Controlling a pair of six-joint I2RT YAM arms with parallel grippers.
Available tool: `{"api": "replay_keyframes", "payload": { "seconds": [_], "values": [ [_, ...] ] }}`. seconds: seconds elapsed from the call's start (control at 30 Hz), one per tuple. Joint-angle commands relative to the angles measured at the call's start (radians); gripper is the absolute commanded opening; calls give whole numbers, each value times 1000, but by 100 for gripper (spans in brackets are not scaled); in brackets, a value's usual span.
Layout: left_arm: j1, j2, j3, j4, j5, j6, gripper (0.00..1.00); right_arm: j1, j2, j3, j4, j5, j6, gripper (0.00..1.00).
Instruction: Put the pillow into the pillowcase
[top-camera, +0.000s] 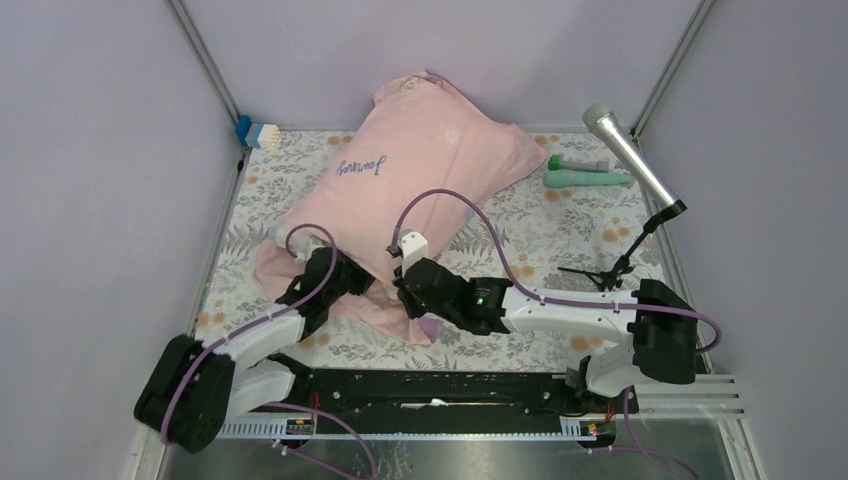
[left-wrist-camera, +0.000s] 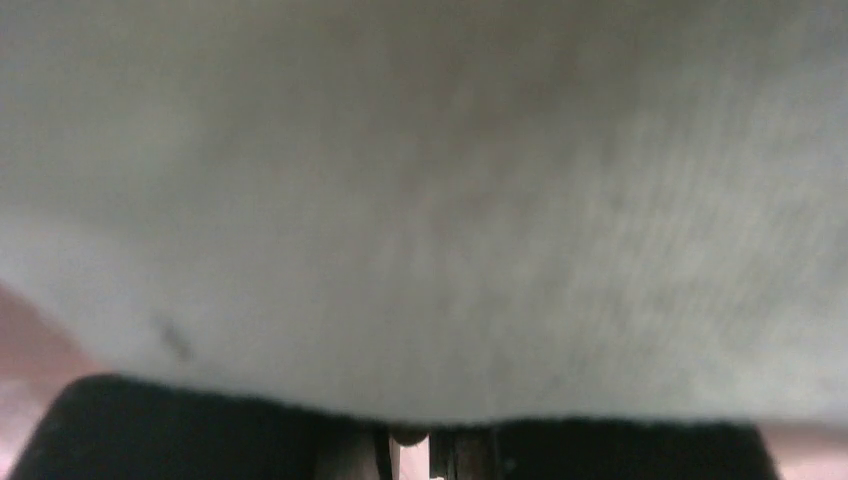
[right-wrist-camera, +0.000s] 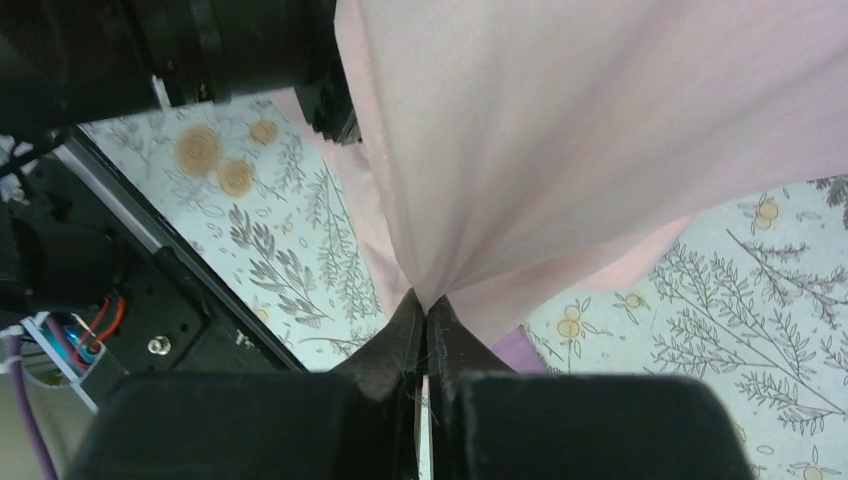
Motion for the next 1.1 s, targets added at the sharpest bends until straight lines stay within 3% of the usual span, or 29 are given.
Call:
{"api": "replay_keyframes", "payload": {
  "seconds": [0.0, 0.13, 0.27, 0.37, 0.47, 0.67, 0.87, 1.07],
  "values": [
    [9, 158, 113, 187, -56, 5, 0, 29, -37, -37, -5, -94, 48, 0],
    [-22, 278, 34, 403, 28, -24, 0, 28, 6, -7, -12, -93, 20, 0],
    [-28, 285, 3, 388, 75, 36, 0, 29, 53, 83, -43, -124, -39, 0],
    [-28, 249, 30, 254, 103, 130, 0, 28, 67, 144, -71, -132, -77, 0],
    [-28, 164, 19, 145, 97, 169, 11, 27, 78, 178, -84, -139, -103, 0],
    [-27, -122, 28, -182, -43, 237, 35, 18, 96, 226, -92, -168, -124, 1],
    [-26, -347, 89, -509, -165, 251, 45, 3, 105, 248, -93, -202, -144, 4],
    [-25, -473, 176, -702, -264, 289, 56, -3, 108, 261, -94, -234, -146, 8]
  ]
}}
